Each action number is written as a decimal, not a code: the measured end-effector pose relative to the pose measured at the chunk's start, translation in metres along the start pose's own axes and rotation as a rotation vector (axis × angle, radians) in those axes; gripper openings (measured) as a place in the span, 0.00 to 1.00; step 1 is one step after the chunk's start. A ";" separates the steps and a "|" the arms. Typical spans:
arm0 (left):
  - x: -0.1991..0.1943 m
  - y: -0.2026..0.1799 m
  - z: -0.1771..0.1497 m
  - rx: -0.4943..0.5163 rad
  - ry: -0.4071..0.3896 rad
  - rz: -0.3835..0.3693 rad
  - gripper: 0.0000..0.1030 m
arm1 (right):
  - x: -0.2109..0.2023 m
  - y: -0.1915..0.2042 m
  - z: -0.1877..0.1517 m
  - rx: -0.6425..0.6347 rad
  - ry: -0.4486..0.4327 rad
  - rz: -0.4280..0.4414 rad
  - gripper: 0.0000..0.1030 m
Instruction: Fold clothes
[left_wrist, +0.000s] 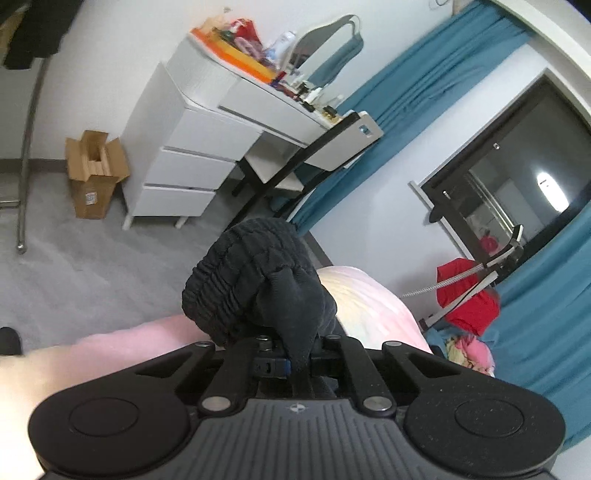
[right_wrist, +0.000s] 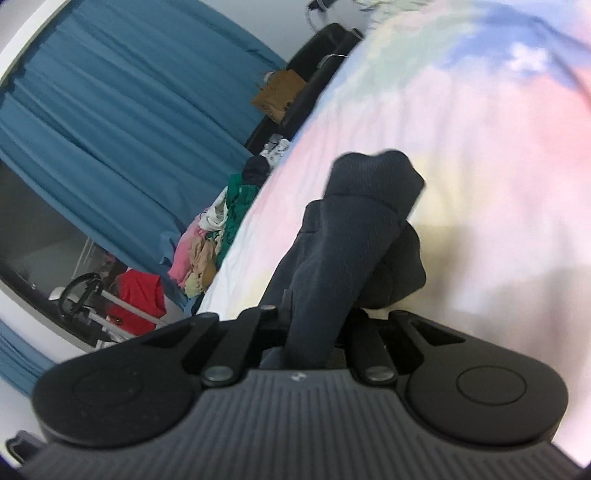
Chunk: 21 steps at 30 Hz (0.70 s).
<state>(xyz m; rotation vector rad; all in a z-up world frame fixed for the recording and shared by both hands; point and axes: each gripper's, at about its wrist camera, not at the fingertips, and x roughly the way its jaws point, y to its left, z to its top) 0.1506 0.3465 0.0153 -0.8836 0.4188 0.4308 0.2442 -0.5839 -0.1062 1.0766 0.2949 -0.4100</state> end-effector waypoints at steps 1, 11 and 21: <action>-0.013 0.010 0.004 -0.010 0.018 0.002 0.06 | -0.012 -0.006 -0.001 0.010 0.006 -0.002 0.10; -0.035 0.084 -0.017 0.093 0.115 0.010 0.11 | -0.034 -0.076 -0.025 0.180 0.090 -0.015 0.13; -0.062 0.055 -0.058 0.406 0.148 0.024 0.82 | -0.019 -0.091 -0.023 0.201 0.149 0.198 0.68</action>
